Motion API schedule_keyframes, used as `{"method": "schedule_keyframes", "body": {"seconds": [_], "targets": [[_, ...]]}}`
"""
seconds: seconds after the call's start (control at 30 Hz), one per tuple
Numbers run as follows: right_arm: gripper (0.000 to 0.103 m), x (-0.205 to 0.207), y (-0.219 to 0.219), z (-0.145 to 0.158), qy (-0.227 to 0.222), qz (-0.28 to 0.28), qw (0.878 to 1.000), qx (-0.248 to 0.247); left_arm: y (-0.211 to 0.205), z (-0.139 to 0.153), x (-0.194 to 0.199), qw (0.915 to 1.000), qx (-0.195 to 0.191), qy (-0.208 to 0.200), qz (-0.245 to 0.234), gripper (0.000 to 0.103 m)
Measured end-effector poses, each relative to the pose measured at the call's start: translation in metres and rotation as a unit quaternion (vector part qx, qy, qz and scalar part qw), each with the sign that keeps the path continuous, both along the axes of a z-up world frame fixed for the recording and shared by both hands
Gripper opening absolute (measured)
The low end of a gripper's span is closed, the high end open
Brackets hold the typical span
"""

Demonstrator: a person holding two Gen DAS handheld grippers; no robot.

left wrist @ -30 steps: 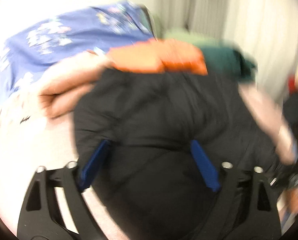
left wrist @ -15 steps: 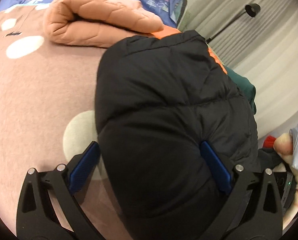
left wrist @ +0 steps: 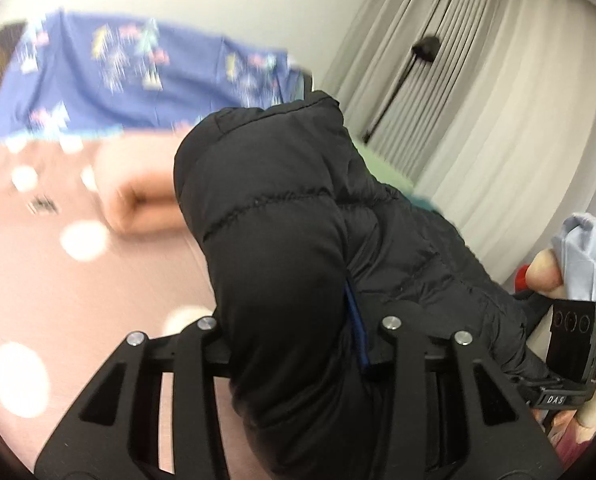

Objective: Fold large clothes
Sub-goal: 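Lift the black jacket bundle with both tools and carry it beside the brown fleece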

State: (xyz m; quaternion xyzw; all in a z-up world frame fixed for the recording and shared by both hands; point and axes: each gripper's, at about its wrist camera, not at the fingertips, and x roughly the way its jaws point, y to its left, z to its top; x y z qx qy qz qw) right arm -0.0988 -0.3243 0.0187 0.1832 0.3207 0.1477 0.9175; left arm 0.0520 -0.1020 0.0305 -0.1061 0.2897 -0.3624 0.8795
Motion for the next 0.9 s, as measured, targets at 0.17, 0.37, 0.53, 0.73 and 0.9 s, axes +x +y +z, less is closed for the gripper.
{"method": "schedule_keyframes", "body": {"seconds": [0.17, 0.37, 0.53, 0.73, 0.9], "targets": [[0.025, 0.049, 0.046, 0.036, -0.044, 0.072, 0.996, -0.003, 0.065, 0.047, -0.008, 0.9964, 0.002, -0.052, 0.066, 0.04], [0.025, 0.16, 0.118, 0.064, -0.065, 0.146, 0.987, -0.01, 0.14, 0.094, 0.042, 0.9811, 0.053, -0.096, 0.16, 0.04], [0.025, 0.257, 0.167, 0.068, -0.067, 0.176, 0.982, -0.013, 0.188, 0.099, 0.112, 0.9677, 0.09, -0.099, 0.214, 0.04], [0.025, 0.359, 0.223, 0.038, -0.055, 0.192, 0.979, -0.05, 0.218, 0.075, 0.213, 0.9479, 0.149, -0.096, 0.265, 0.04], [0.03, 0.445, 0.255, -0.035, 0.031, 0.187, 0.981, -0.04, 0.243, 0.018, 0.302, 0.9063, 0.237, -0.03, 0.349, 0.061]]}}
